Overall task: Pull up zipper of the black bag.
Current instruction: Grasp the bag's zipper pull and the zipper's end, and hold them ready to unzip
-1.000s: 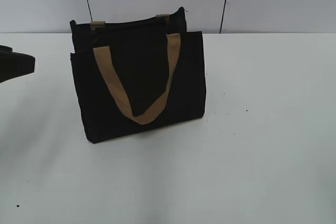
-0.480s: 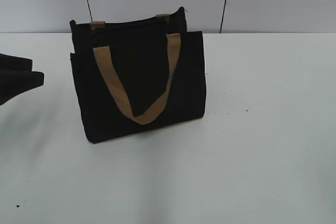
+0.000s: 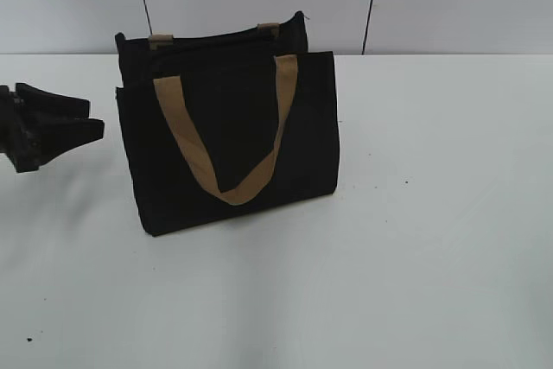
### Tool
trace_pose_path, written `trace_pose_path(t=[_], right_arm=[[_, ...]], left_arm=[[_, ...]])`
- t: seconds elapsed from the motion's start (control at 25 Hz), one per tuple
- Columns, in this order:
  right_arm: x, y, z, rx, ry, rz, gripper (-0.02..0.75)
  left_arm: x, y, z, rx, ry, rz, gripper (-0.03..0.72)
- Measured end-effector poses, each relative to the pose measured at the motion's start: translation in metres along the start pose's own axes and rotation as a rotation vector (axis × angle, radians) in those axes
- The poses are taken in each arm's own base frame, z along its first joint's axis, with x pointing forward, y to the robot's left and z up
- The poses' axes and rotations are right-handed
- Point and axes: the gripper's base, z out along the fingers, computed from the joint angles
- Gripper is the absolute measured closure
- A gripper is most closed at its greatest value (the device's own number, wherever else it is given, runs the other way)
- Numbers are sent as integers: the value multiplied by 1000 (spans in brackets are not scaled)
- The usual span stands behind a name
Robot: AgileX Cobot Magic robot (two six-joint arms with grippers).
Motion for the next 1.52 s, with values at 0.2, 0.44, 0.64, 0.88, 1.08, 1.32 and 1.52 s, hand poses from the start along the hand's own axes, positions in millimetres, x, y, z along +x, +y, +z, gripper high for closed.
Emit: trace_pose_path(t=[0.2,0.44,0.64,0.88,1.08,1.32,1.52], right_arm=[[0,0,0,0,0,1,193],[0,0,0,-1,0,2,193],[0,2,0,-22,-2,11,193],[0,5,0,-50,-4,25,193],[0,6,0,-63,-4,33,193],[-1,6,0,-71,-5,37,193],[-1,7,0,-73,-5,37,193]], left_arm=[[10,-6,25,69,27,-11,258],[24,-19,45,133,55,-16,259],[21,-25,52,158,54,35,261],[22,-24,52,148,66,44,282],[21,-23,53,148,67,49,318],[21,-24,53,152,57,47,325],[20,-21,49,150,31,38,332]])
